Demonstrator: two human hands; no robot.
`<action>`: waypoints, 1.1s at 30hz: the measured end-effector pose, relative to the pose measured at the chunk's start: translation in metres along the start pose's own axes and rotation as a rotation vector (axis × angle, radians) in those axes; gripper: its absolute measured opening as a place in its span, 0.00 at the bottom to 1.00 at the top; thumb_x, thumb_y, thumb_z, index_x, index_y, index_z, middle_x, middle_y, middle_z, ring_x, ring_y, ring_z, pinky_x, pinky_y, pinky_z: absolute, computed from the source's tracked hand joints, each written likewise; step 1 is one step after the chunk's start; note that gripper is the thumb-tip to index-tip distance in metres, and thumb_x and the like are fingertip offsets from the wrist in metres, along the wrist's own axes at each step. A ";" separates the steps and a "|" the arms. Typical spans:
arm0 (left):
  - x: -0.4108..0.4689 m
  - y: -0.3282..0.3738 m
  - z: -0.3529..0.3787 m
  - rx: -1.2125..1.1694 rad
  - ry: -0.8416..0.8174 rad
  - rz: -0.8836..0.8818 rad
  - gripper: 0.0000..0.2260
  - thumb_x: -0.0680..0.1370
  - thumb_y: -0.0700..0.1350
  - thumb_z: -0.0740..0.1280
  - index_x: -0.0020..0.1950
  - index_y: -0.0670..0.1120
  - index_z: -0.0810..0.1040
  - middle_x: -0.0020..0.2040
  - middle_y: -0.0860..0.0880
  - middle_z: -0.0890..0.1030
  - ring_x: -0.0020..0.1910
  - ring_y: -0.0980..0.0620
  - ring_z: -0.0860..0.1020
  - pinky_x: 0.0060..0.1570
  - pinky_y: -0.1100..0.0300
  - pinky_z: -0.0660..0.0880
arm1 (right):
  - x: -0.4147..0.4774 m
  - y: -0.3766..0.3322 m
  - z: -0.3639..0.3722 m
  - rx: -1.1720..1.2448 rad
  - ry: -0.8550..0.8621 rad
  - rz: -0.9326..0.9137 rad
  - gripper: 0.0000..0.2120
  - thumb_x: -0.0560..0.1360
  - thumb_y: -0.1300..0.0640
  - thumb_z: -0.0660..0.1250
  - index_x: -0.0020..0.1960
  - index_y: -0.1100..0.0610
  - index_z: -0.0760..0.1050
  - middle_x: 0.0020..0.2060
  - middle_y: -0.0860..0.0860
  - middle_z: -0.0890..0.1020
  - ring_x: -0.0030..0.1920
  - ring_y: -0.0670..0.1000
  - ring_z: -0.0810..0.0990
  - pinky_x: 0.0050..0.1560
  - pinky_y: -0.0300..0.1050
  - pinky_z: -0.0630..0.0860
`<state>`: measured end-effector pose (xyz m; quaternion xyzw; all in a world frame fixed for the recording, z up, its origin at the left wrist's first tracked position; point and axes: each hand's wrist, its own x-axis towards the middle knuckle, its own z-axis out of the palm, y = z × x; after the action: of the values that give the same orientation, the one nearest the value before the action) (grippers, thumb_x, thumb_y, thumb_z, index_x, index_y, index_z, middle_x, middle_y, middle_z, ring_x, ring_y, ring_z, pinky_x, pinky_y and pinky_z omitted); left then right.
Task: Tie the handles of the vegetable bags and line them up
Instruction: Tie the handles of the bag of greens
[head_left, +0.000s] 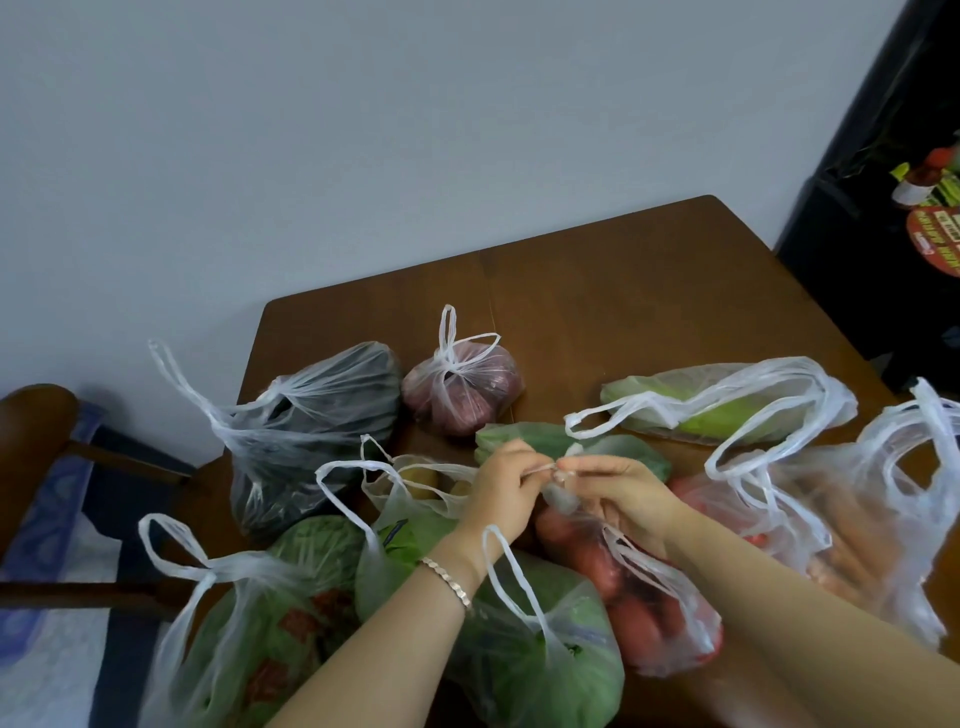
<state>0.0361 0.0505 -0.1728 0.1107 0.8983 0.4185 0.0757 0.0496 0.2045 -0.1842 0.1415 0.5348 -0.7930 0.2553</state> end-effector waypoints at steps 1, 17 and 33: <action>0.001 0.000 0.001 -0.048 -0.012 -0.080 0.06 0.75 0.36 0.65 0.45 0.37 0.82 0.36 0.54 0.71 0.38 0.58 0.71 0.46 0.64 0.67 | 0.000 0.002 0.001 -0.108 0.018 -0.075 0.12 0.63 0.72 0.72 0.46 0.65 0.81 0.28 0.49 0.81 0.29 0.43 0.75 0.31 0.31 0.74; 0.011 0.012 0.006 -0.064 0.071 -0.393 0.08 0.76 0.40 0.64 0.49 0.40 0.83 0.49 0.42 0.84 0.50 0.48 0.79 0.47 0.64 0.68 | -0.004 0.006 -0.004 -1.597 0.150 -0.950 0.10 0.72 0.52 0.56 0.39 0.55 0.74 0.35 0.51 0.76 0.34 0.52 0.74 0.31 0.42 0.68; -0.006 0.005 -0.064 -0.065 0.071 -0.335 0.09 0.76 0.38 0.62 0.55 0.45 0.78 0.52 0.46 0.78 0.44 0.54 0.78 0.47 0.66 0.78 | -0.057 -0.030 0.058 -0.895 -0.308 -0.237 0.17 0.63 0.40 0.72 0.44 0.48 0.72 0.44 0.49 0.77 0.44 0.47 0.75 0.48 0.42 0.72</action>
<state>0.0282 0.0047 -0.1278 -0.0576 0.8923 0.4324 0.1160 0.0832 0.1747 -0.1106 -0.1632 0.7917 -0.5205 0.2752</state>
